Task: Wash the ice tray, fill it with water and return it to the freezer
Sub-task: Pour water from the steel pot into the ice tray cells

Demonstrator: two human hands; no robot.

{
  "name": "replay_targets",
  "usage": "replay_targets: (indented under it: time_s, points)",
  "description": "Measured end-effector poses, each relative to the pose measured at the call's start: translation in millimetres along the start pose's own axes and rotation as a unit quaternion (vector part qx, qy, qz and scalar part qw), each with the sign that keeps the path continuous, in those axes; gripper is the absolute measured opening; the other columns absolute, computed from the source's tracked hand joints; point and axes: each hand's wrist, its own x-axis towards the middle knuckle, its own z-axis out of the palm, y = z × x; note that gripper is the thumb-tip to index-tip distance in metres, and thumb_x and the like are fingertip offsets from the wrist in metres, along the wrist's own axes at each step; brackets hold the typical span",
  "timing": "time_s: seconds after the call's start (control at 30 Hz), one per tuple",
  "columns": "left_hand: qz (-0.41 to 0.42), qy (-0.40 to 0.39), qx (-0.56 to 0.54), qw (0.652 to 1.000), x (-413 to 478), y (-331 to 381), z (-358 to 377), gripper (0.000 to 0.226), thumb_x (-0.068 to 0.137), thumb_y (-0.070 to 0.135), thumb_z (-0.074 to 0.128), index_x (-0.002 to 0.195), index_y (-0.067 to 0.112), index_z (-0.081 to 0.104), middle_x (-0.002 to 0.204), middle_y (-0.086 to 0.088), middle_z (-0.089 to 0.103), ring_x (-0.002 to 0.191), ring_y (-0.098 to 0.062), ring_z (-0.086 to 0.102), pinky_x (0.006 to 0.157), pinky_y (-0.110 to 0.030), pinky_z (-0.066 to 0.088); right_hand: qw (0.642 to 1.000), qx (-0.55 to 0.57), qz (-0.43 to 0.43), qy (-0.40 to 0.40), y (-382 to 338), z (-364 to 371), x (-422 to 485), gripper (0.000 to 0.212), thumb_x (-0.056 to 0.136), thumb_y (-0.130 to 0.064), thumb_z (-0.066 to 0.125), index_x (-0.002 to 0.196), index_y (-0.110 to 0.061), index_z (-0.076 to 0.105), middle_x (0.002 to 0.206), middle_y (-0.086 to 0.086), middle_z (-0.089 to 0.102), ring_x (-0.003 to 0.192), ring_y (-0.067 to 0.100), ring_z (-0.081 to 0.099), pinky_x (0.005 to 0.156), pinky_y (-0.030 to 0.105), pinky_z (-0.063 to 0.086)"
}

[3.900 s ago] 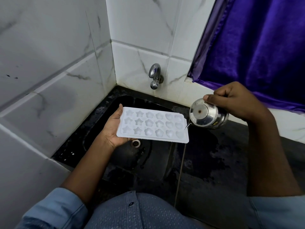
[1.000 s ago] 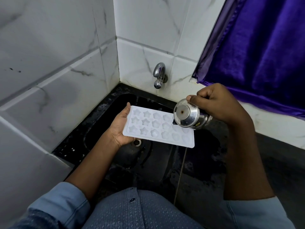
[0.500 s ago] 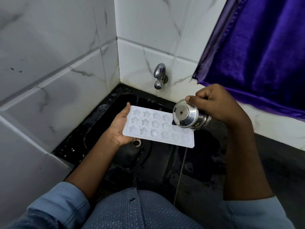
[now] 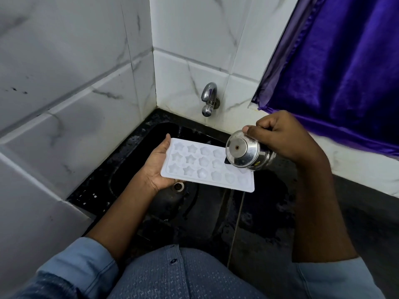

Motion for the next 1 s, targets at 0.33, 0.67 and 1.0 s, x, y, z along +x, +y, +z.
replay_targets:
  time_s: [0.33,0.67,1.0]
  points:
    - [-0.008,-0.014,-0.011,1.000,2.4,-2.4,0.8,0.077,0.101,0.070,0.046,0.144,0.007,0.061,0.147,-0.024,0.060,0.134,-0.044,0.059,0.111,-0.062,0.042,1.000,-0.020,-0.016,-0.006,-17.0,11.8,10.8,0.058,0.095,-0.035,0.074,0.058,0.003,0.049,0.057,0.026,0.047,0.048,0.020,0.040,0.052,0.032,0.033]
    - [-0.017,-0.036,-0.028,0.999,3.2,-3.3,-5.8,0.081,0.101,0.070,0.046,0.150,0.007,0.055,0.152,-0.024,0.055,0.144,-0.045,0.050,0.122,-0.062,0.031,0.999,-0.046,-0.024,-0.004,-26.6,13.1,14.6,0.057,0.095,-0.033,0.073,0.060,0.005,0.049,0.058,0.024,0.046,0.046,0.016,0.038,0.049,0.030,0.032]
    - [-0.018,-0.048,-0.024,0.998,4.8,-5.1,-8.9,0.082,0.100,0.071,0.047,0.151,0.007,0.054,0.153,-0.024,0.055,0.144,-0.046,0.049,0.124,-0.063,0.029,0.998,-0.052,-0.027,-0.010,-31.0,15.1,14.2,0.055,0.096,-0.032,0.073,0.058,0.001,0.049,0.053,0.018,0.045,0.045,0.013,0.038,0.049,0.029,0.032]
